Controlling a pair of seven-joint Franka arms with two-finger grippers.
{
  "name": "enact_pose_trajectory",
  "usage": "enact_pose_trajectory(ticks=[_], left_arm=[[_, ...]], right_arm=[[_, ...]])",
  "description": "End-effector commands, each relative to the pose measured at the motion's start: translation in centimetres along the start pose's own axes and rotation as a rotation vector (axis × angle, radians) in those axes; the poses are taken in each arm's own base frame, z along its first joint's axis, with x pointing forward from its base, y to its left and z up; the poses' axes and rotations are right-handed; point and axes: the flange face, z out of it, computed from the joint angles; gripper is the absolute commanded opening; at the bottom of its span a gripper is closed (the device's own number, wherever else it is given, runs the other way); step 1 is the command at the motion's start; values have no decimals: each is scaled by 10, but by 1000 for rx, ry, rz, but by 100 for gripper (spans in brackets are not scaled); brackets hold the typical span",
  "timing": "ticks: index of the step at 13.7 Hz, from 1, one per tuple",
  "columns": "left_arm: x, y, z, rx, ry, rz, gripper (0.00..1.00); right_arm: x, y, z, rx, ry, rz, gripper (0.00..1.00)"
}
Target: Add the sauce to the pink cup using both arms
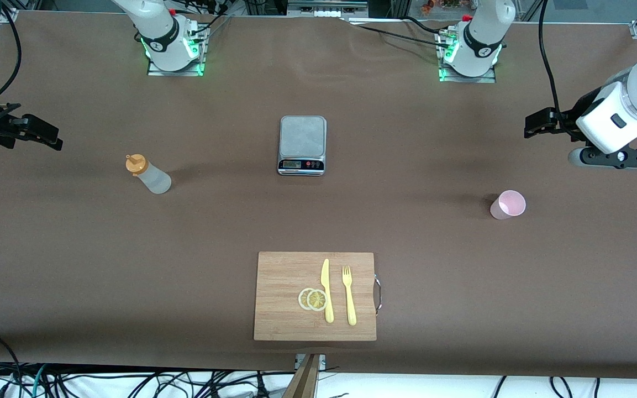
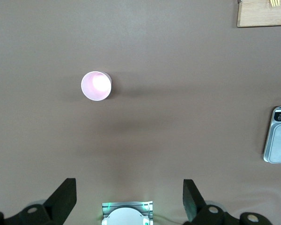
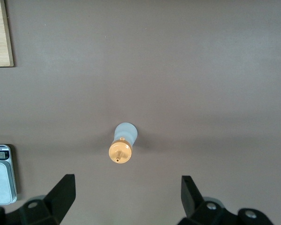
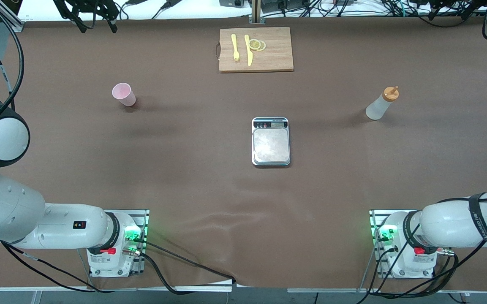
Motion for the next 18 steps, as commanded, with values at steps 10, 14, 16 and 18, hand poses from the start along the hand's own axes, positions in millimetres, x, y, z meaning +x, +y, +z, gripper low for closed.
enact_pose_trajectory(ticks=[10,14,16,18], left_arm=[[3,-10,-4,20,4,8,100],[3,-4,-4,22,4,15,100],[3,-6,-4,21,4,14,100],[3,-2,-4,21,4,18,100]], right_arm=[[-1,0,-3,-4,10,11,100],[-1,1,-3,-4,10,13,100],[-1,1,-3,-2,10,13,100],[-1,1,-3,-2,10,13,100]])
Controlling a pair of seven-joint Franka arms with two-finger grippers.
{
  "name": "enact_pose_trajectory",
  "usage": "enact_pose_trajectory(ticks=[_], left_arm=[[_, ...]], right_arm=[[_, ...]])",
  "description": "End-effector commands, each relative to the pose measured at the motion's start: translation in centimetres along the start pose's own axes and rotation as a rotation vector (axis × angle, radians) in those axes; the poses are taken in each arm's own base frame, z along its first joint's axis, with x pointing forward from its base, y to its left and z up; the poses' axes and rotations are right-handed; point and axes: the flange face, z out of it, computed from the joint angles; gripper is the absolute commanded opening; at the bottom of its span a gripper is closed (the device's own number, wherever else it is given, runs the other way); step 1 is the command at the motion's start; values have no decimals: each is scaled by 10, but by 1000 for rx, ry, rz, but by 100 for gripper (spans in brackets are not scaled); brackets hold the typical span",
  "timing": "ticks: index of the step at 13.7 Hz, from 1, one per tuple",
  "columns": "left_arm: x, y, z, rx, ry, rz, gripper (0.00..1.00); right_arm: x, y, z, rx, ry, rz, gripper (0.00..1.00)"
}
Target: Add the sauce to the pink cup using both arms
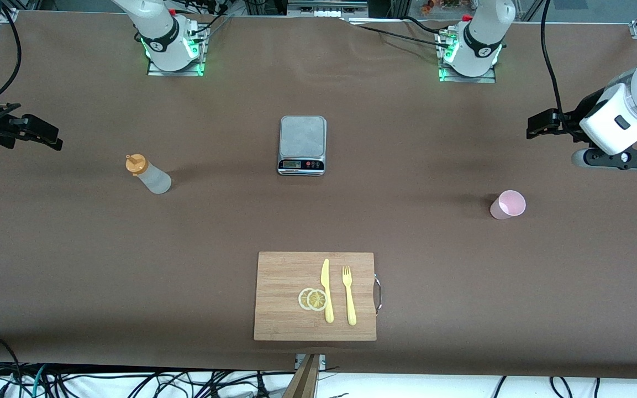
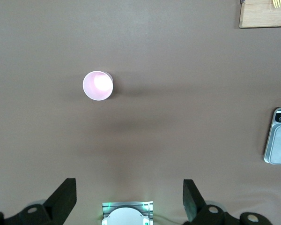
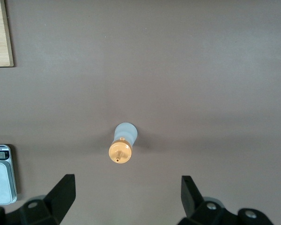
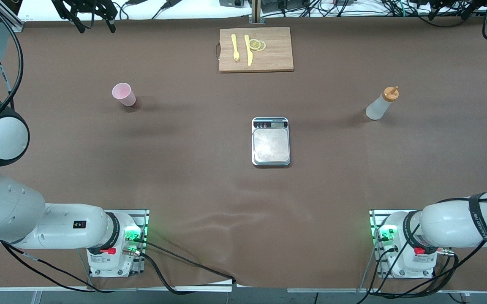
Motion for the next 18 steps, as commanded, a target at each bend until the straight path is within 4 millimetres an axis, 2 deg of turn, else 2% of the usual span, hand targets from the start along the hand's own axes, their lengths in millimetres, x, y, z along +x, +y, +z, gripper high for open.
enact_pose_trajectory(ticks=[1,7,9,13,16,18], left_arm=[[3,2,-4,25,4,25,100],[8,-8,3,24,-6,13,100],[14,-13,12,27,7,5,100],[43,-42,64,97,-49,-2,100],[65,-75,114,99,-6,22,100],[70,-89,149,94,17,72,100]], right_arm=[[-1,1,-3,-2,10,13,100],[-1,1,-3,-2,10,13,100],[-1,1,-3,-2,10,13,100],[-2,1,-3,-2,8,13,100],[-2,1,-3,-2,8,13,100],[-2,0,-3,-1,8,11,100]])
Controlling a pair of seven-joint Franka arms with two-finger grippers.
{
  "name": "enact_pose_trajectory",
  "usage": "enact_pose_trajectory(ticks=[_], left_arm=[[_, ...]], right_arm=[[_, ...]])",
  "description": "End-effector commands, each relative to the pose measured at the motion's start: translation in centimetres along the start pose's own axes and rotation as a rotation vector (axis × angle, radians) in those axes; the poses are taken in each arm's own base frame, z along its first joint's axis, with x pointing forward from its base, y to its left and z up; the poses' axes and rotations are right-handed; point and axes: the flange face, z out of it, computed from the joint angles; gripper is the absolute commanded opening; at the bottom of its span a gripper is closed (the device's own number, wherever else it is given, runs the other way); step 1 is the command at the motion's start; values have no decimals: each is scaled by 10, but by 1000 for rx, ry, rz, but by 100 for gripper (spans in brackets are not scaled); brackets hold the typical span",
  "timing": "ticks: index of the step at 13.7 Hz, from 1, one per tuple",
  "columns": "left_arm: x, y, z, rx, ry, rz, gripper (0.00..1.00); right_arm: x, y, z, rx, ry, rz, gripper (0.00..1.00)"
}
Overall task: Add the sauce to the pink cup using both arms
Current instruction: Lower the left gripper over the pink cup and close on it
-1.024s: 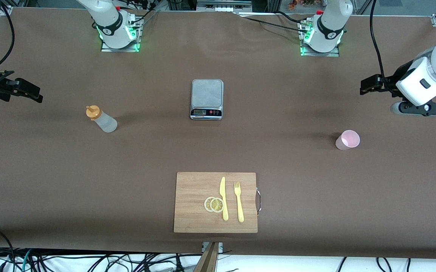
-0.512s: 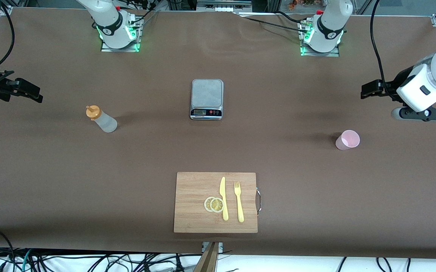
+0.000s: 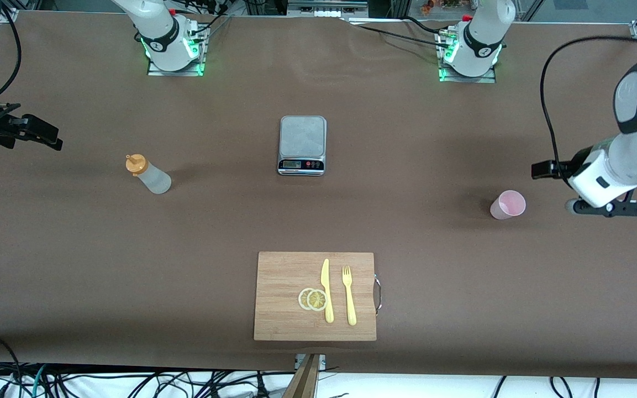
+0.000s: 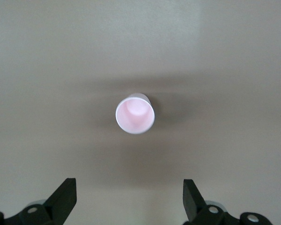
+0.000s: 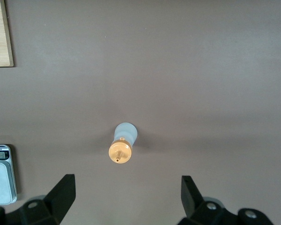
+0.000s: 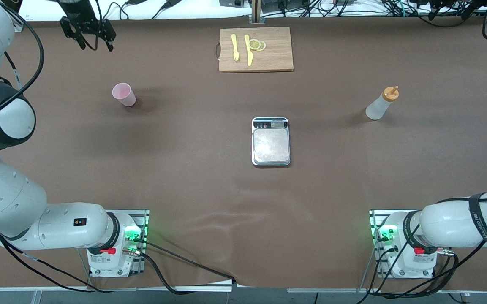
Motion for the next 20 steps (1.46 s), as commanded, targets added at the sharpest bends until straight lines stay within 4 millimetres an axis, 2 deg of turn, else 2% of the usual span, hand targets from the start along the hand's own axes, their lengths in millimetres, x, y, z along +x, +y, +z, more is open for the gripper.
enact_pose_trajectory(ticks=[1,2,4,8,12,17,20], left_arm=[[-1,-18,43,18,35,65,100],[3,-28,65,17,48,51,100],[12,-35,96,14,50,44,100],[26,-50,146,16,85,31,100],[24,-52,176,17,115,28,99],[20,-48,192,15,119,33,96],[15,-45,210,13,124,38,94]], right_arm=[[-2,0,-3,-1,8,11,100],[-2,1,-3,-2,8,12,100],[-2,0,-3,-1,8,11,100],[-2,1,-3,-1,8,12,100],[-2,1,-3,-2,8,12,100],[-2,1,-3,-1,8,12,100],[-2,1,-3,-1,8,12,100]])
